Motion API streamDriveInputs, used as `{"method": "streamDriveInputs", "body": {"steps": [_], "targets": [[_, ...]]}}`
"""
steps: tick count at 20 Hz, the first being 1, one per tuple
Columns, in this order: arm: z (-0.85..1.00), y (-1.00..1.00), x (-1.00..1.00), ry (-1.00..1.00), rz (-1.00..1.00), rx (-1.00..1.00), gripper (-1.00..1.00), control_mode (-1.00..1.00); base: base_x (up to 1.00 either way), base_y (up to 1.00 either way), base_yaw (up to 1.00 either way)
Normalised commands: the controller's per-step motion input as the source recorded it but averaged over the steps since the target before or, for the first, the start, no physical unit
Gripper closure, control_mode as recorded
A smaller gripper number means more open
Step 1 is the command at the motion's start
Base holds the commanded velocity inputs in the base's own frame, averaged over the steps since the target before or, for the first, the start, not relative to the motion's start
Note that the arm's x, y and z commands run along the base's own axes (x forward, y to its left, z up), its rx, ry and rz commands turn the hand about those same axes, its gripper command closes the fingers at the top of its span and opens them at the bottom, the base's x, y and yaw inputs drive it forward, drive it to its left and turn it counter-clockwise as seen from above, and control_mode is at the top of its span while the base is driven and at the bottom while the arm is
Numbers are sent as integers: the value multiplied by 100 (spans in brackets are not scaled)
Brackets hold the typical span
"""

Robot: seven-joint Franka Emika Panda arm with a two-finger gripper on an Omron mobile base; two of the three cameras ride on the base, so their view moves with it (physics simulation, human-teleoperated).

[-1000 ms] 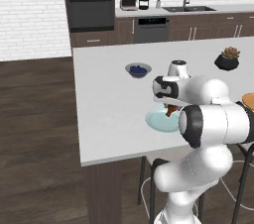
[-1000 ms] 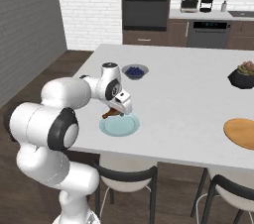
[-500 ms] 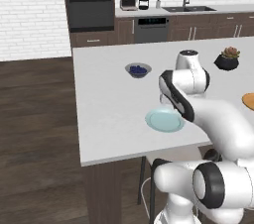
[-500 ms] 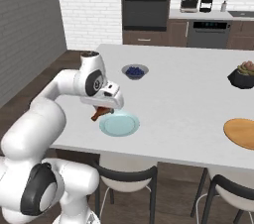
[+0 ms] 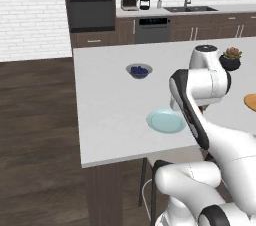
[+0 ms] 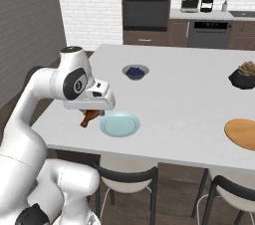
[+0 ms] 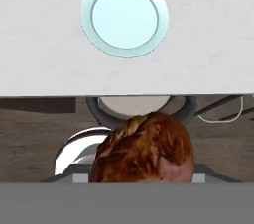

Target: Pick the chicken drumstick and carrot from their plates and place them in the bowl. Then put the bowl in the fridge.

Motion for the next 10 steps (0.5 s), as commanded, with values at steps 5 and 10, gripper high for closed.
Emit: {"method": "streamDriveInputs", "body": {"steps": [5,10], "targets": [[33,0,-44,0,0,11,100,-100,0,0,0],[13,2,-26,-1,0,8,100,-100,0,0,0]]}}
